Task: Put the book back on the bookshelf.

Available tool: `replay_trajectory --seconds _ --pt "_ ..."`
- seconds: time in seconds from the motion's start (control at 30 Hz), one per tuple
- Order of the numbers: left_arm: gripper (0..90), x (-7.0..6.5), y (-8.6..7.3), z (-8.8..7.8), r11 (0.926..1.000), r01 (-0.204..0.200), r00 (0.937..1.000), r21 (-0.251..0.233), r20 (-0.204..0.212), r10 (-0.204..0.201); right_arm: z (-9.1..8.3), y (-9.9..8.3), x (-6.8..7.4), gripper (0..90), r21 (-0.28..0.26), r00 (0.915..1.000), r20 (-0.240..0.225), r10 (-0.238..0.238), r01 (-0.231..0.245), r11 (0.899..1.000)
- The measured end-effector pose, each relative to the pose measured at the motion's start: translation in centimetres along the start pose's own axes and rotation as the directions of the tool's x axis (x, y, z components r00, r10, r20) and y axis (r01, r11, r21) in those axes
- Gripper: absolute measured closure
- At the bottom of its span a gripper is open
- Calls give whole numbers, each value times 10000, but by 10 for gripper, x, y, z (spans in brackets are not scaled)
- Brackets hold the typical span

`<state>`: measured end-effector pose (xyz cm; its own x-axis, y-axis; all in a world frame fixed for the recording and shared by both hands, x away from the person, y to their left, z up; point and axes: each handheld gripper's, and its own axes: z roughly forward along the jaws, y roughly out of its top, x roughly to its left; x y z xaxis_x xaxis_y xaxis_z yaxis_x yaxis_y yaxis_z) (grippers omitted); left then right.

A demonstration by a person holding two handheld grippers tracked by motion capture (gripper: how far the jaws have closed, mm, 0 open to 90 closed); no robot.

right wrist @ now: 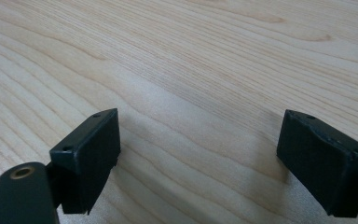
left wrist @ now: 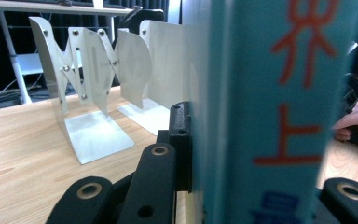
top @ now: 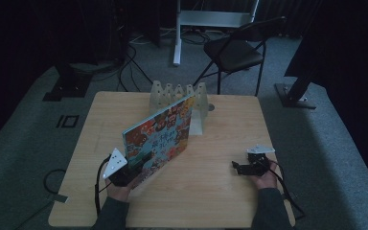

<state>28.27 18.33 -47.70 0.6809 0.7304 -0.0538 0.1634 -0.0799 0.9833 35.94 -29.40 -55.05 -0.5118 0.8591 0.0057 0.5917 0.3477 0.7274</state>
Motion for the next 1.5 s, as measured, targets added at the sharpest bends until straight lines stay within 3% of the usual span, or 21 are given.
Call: replay_trajectory --seconds 1.5 --pt "811 7 2 -5 9998 124 9970 -182 -766 -138 0 0 0 130 6 10000 -17 0 0 10000"
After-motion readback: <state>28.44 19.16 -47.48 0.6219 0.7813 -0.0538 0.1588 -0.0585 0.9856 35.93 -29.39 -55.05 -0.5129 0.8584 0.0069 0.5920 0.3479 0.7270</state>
